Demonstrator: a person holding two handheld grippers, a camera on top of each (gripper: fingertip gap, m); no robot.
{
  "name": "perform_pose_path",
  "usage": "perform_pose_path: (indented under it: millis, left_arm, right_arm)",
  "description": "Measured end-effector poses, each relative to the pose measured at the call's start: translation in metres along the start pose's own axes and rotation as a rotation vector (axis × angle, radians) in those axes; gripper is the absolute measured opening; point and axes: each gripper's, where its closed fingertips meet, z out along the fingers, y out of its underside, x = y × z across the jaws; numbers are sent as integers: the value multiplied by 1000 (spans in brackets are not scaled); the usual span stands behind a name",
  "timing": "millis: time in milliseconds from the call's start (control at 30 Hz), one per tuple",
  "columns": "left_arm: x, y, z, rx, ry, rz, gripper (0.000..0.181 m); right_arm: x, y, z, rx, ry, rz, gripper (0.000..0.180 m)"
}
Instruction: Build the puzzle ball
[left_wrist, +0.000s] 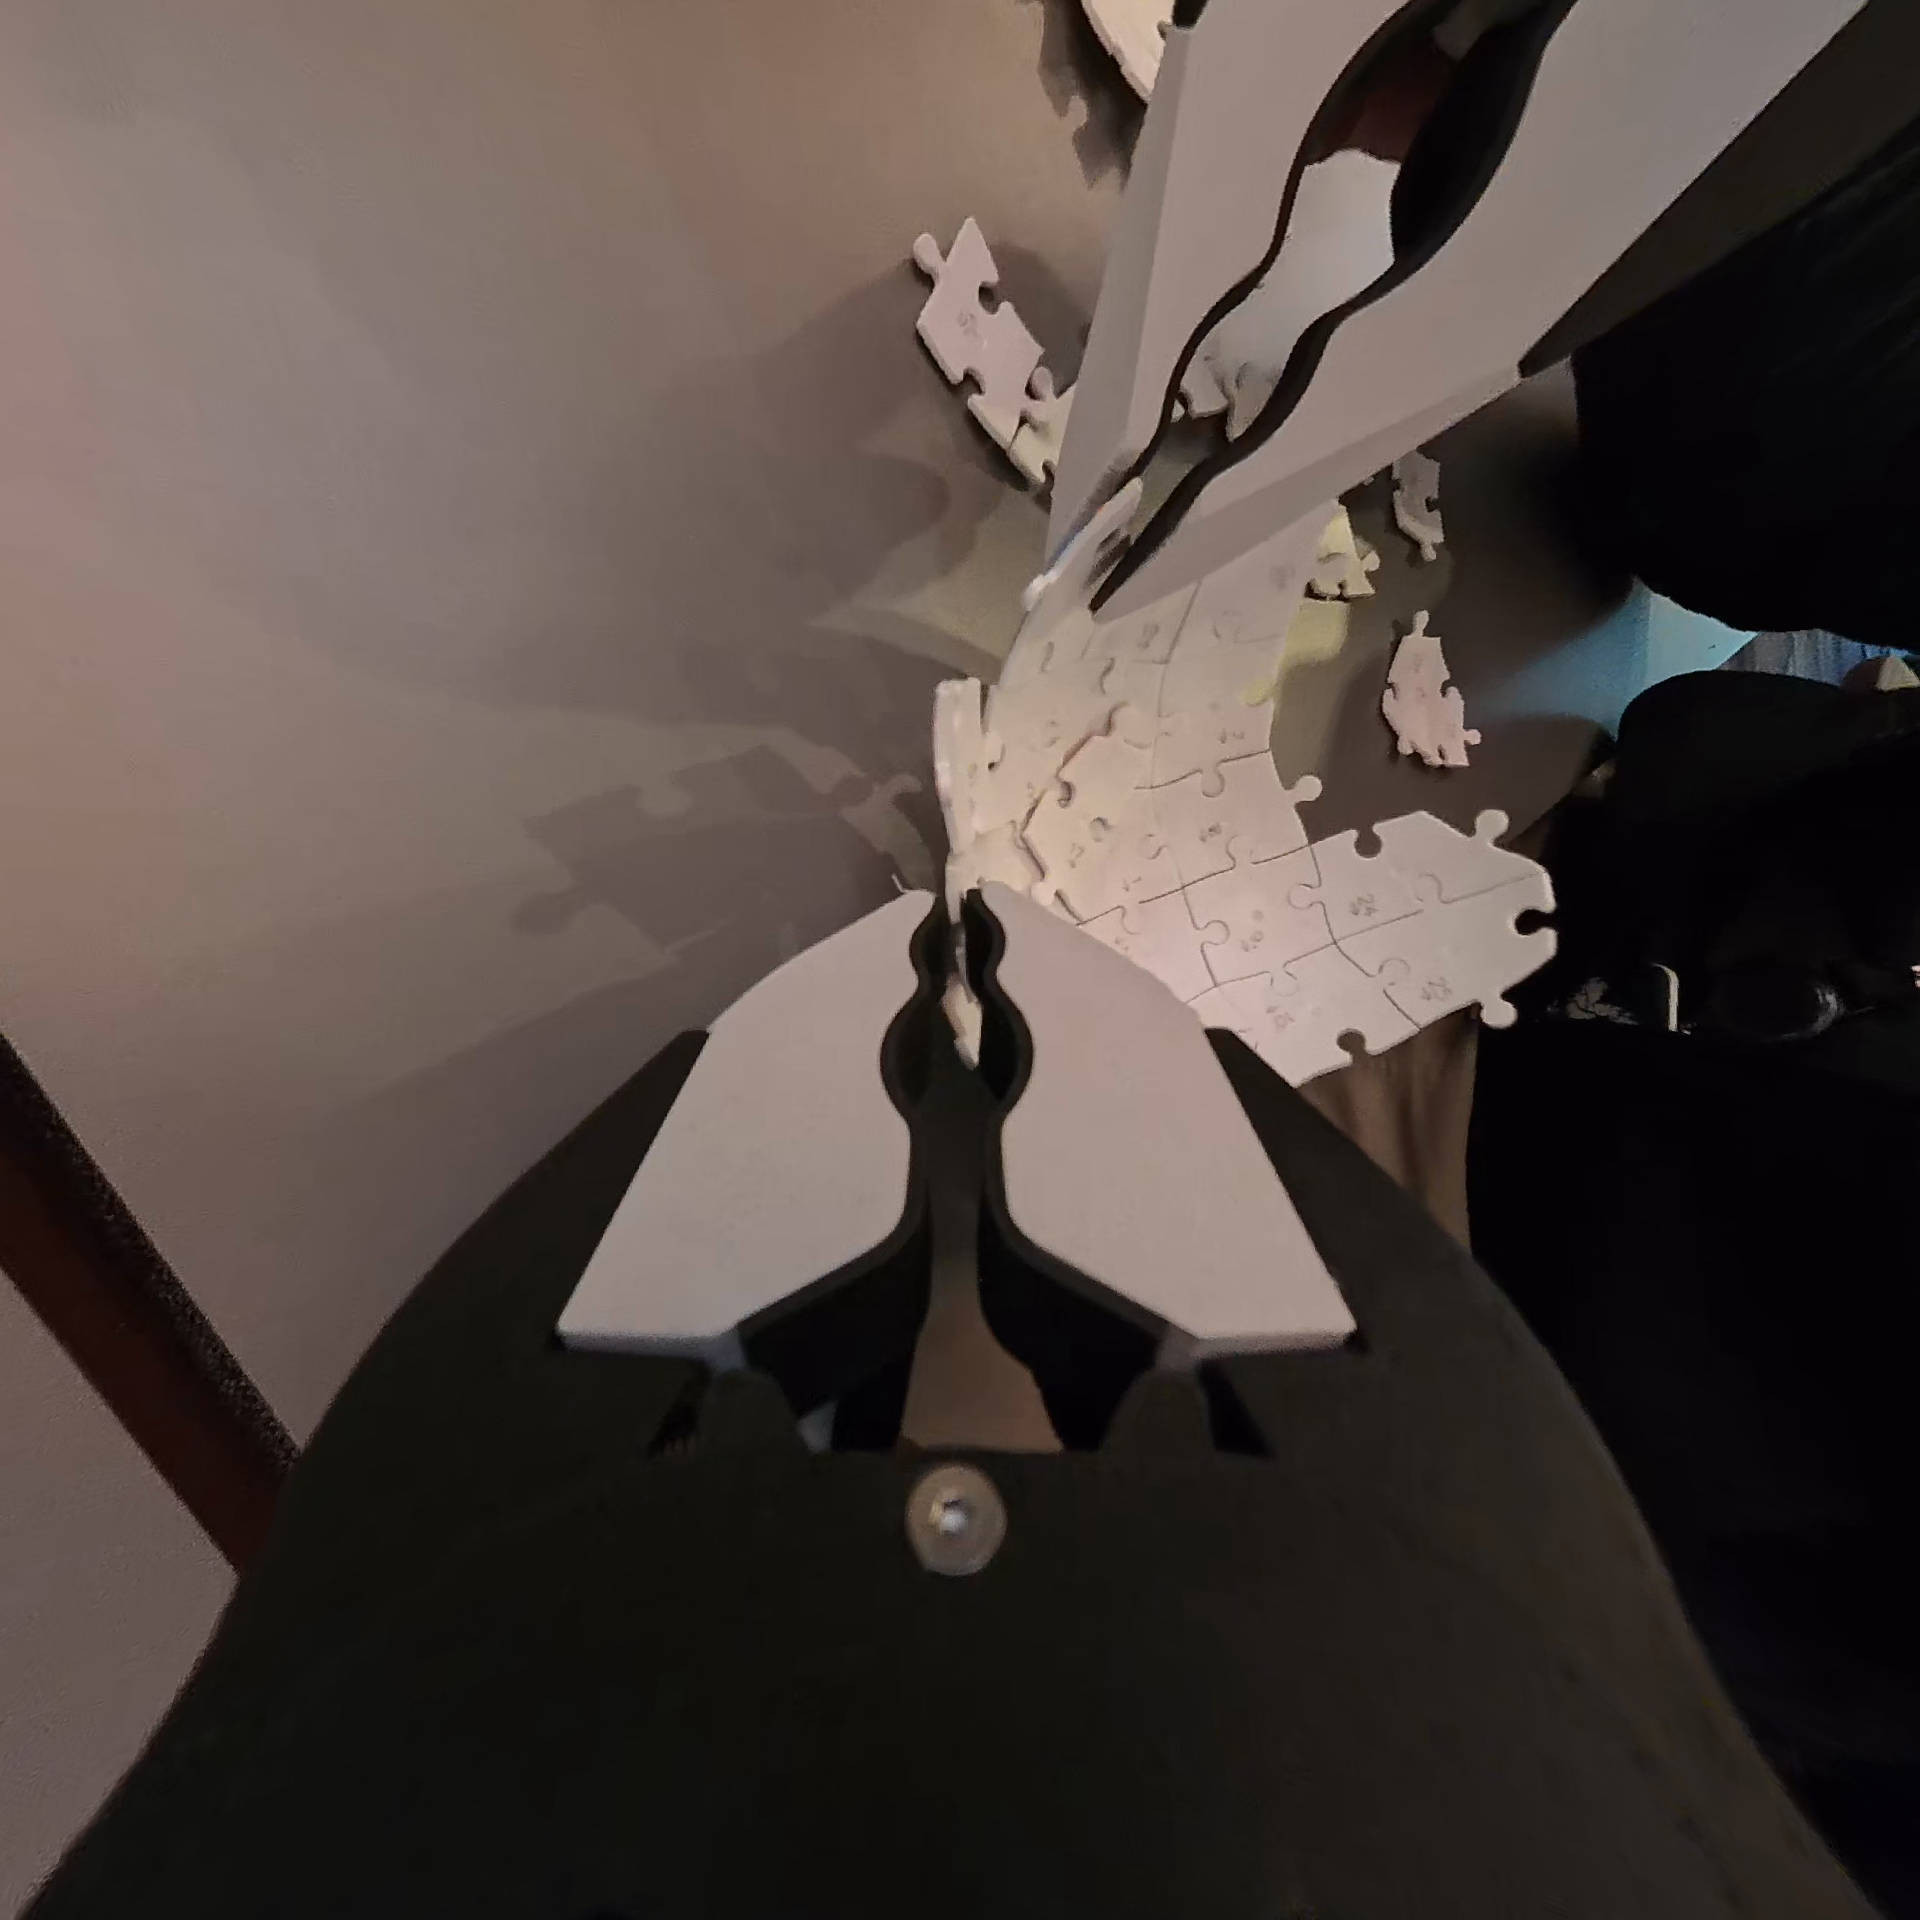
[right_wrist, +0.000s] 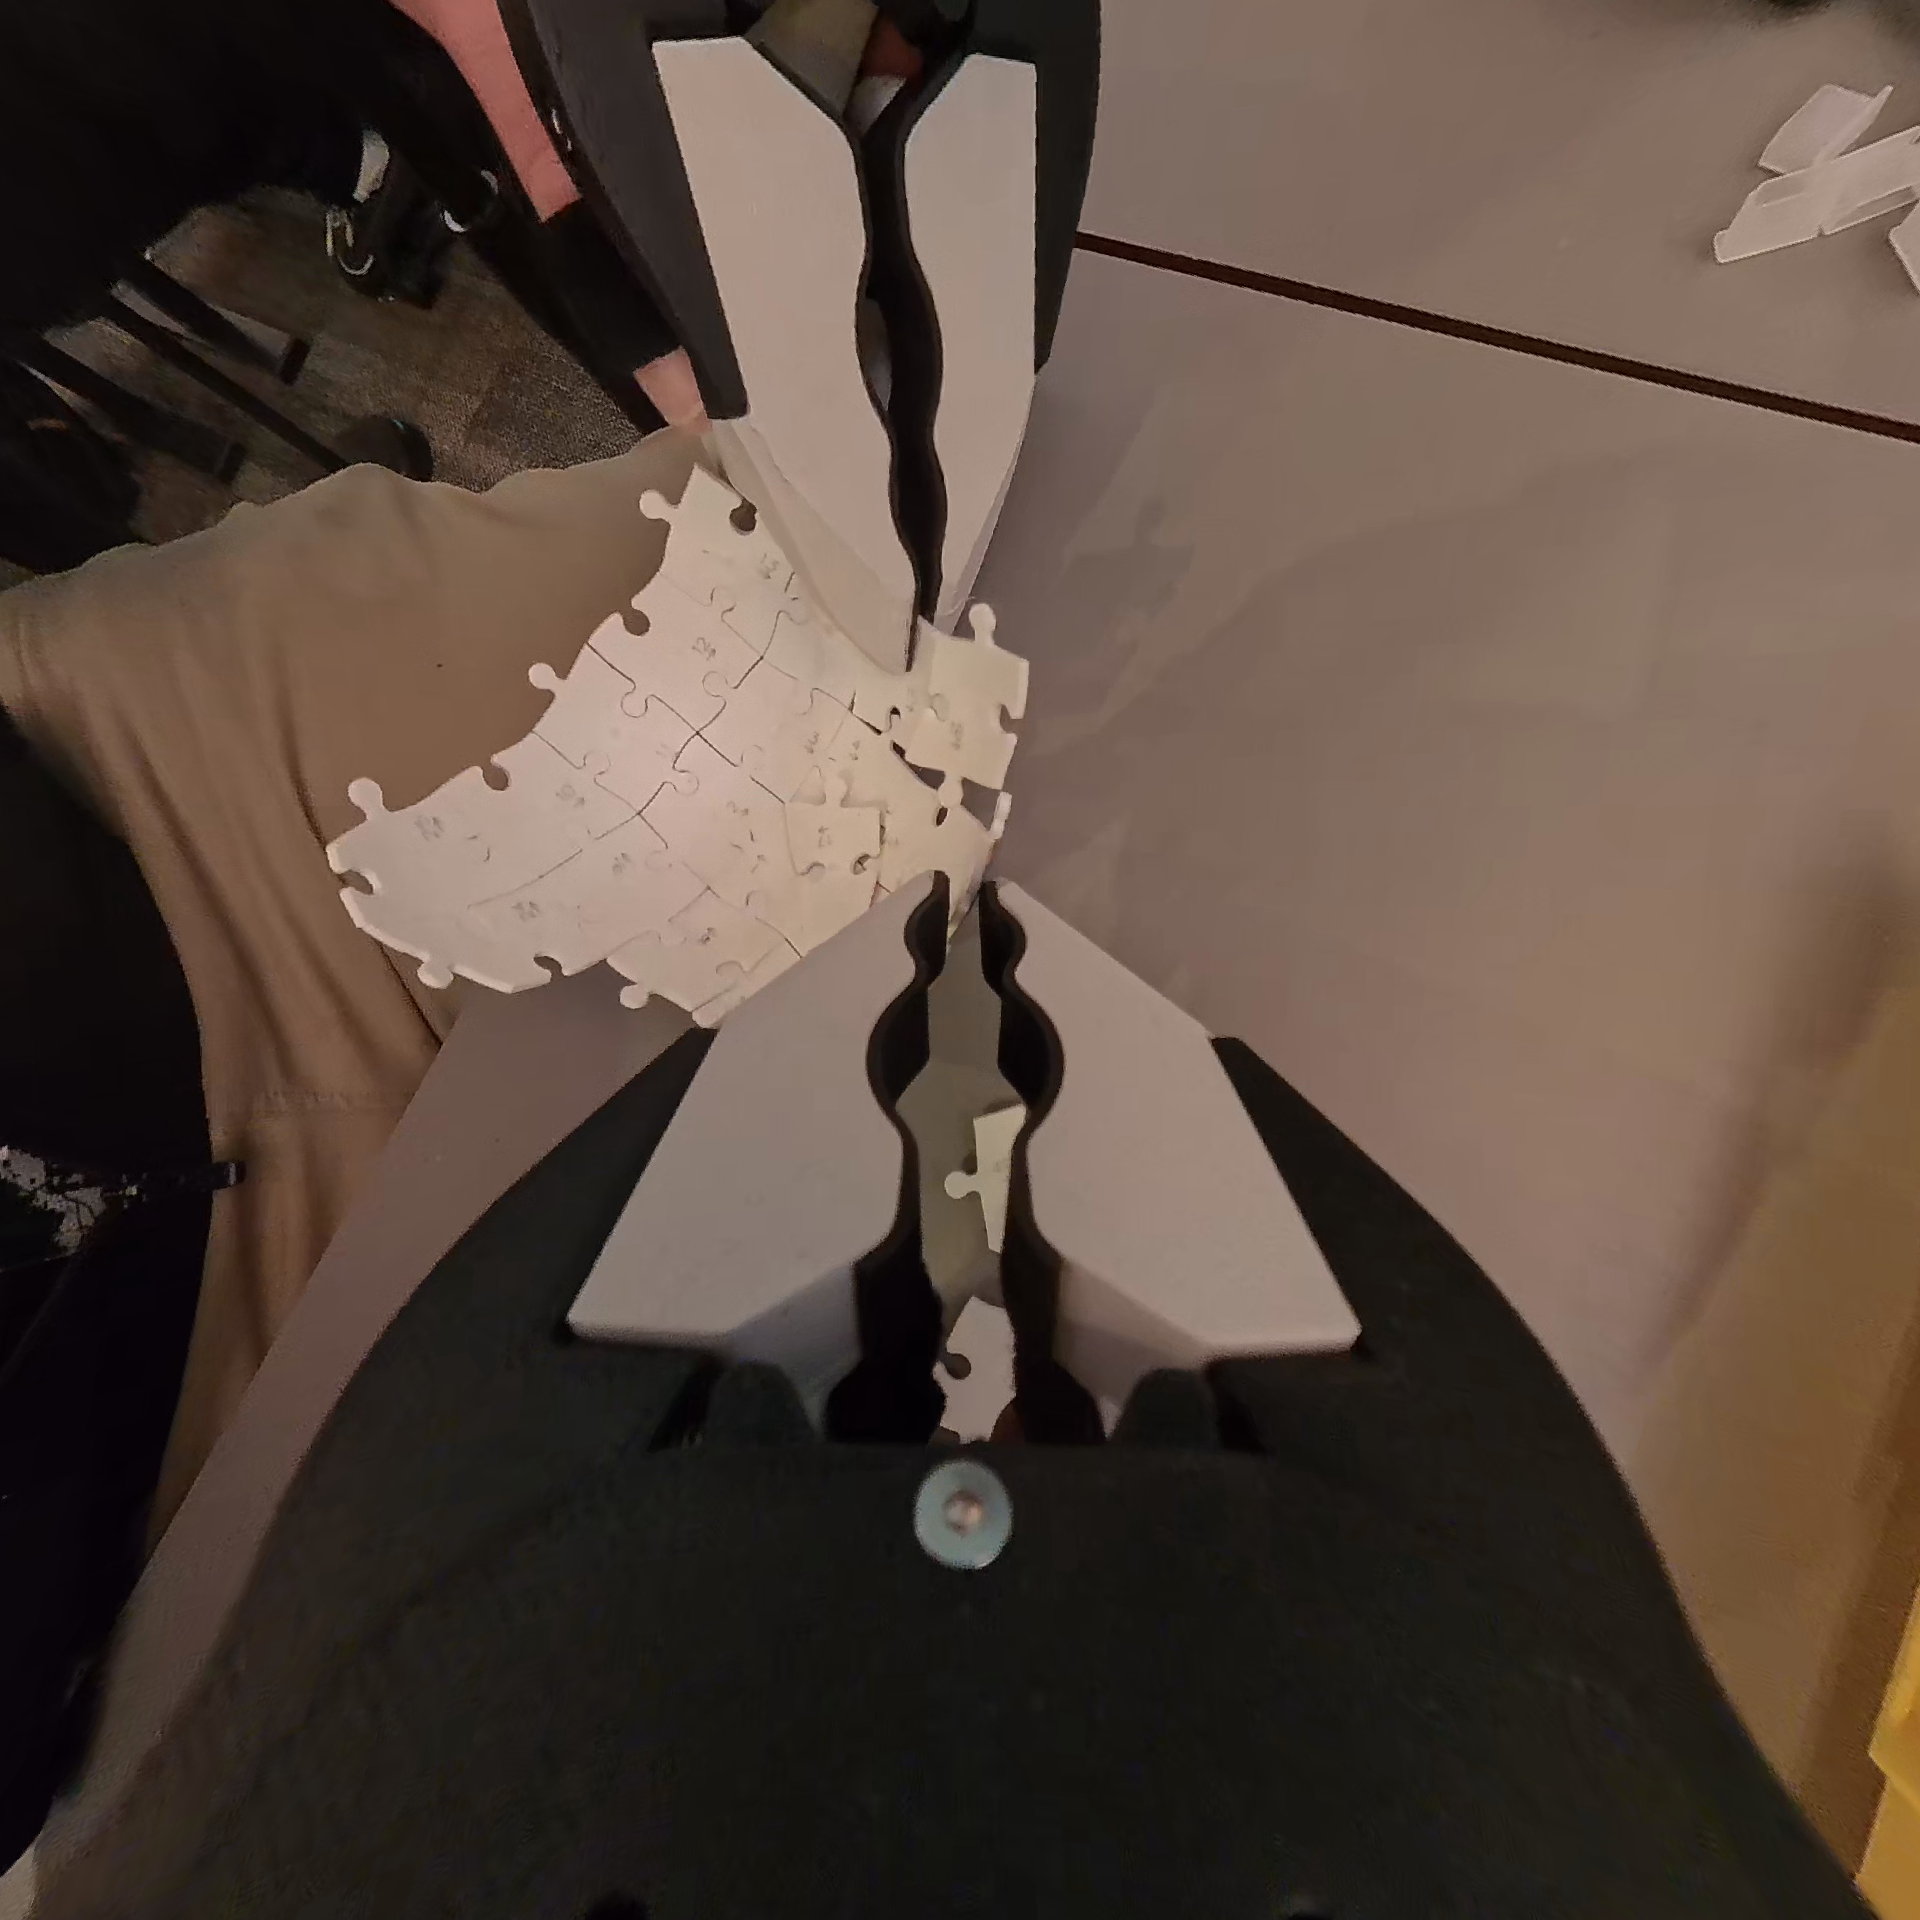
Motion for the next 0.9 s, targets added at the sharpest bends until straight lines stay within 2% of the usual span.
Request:
perform_pose_path:
  millis: [900]
  left_arm:
    - [-5,-3,-3,-42,32,76,3]
  right_arm:
    - [1,1,1,3,-5,-6,4]
